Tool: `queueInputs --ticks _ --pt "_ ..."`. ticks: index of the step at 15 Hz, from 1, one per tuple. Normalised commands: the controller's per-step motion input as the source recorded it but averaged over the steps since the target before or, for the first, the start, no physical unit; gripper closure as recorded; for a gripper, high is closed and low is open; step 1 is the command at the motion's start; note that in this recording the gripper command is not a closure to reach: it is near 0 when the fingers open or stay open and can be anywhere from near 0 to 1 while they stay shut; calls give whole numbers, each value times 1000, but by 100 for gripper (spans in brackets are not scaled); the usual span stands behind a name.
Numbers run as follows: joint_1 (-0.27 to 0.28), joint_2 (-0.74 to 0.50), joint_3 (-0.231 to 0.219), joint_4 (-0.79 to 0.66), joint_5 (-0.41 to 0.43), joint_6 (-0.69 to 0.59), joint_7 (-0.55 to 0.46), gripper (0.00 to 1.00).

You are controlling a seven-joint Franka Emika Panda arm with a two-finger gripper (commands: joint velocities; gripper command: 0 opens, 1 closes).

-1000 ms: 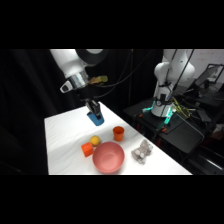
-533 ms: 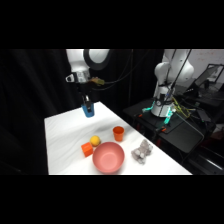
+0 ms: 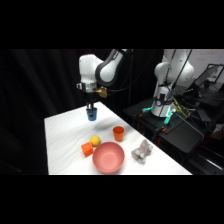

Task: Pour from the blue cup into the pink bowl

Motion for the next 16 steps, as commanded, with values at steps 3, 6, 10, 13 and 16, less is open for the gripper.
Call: queueInputs --ticks 3,6,10,13,16 --pt "138 119 -86 -46 -199 223 373 18" --pt "124 79 -85 12 -140 109 248 18" --pt "93 59 -76 38 -101 61 155 18" --pt "93 79 -55 51 -85 50 118 18" --pt "104 79 -56 52 -97 49 121 18"
